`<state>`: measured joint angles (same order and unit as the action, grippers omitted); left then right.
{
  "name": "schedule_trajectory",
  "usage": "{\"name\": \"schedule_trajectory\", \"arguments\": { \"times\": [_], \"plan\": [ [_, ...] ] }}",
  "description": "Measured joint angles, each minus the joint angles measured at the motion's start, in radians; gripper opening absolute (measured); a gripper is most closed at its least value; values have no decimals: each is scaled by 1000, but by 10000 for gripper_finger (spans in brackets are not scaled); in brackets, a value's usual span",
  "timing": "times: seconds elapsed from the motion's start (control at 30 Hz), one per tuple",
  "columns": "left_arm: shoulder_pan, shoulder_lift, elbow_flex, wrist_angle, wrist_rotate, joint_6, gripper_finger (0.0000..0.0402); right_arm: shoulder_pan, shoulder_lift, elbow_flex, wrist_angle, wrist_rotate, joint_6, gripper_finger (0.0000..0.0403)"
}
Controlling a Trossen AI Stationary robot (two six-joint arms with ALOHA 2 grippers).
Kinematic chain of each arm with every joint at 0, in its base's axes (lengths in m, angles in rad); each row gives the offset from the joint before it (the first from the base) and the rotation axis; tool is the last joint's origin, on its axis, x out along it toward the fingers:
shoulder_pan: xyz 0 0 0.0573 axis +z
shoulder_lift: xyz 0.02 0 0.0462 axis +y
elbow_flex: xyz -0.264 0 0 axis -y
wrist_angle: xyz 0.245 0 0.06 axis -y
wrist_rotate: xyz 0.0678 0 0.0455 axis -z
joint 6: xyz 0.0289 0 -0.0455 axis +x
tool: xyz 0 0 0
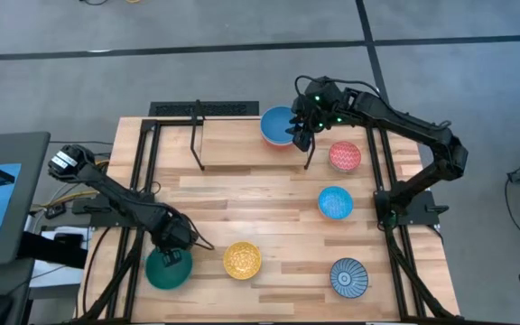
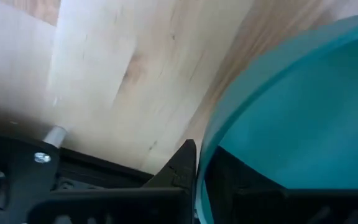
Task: Place and stack bowls onto a shelf
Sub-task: Stack the green bowl on top of the blue bowl on the shelf
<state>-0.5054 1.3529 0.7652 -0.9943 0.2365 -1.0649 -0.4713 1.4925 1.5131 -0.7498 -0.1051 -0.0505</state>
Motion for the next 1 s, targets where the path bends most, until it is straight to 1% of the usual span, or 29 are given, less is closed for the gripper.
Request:
{"name": "schedule_trajectory", "arguments": {
  "times": [0.1,0.2,0.4,0.53,0.63,0.7,0.8,1.0],
  "plan": [
    [26,1,31,-1,-12,-54,1,0,0,0,0,-1,0,192],
    [50,2,78,-15,-61,-100,0,1,0,0,0,-2,2,192],
    [94,2,206,-88,-251,-169,0,4,0,0,1,-52,27,191],
    [134,2,299,-175,-370,-240,0,24,0,0,2,-55,29,191],
    [174,2,367,-240,-440,-289,0,43,0,0,3,-56,27,191],
    [201,2,415,-256,-492,-287,0,57,0,0,3,-55,27,191],
    [241,2,486,-257,-581,-241,0,80,0,0,5,-55,27,191],
    [309,8,601,-237,-768,-110,0,120,-3,0,54,-54,82,191]
  ]
}}
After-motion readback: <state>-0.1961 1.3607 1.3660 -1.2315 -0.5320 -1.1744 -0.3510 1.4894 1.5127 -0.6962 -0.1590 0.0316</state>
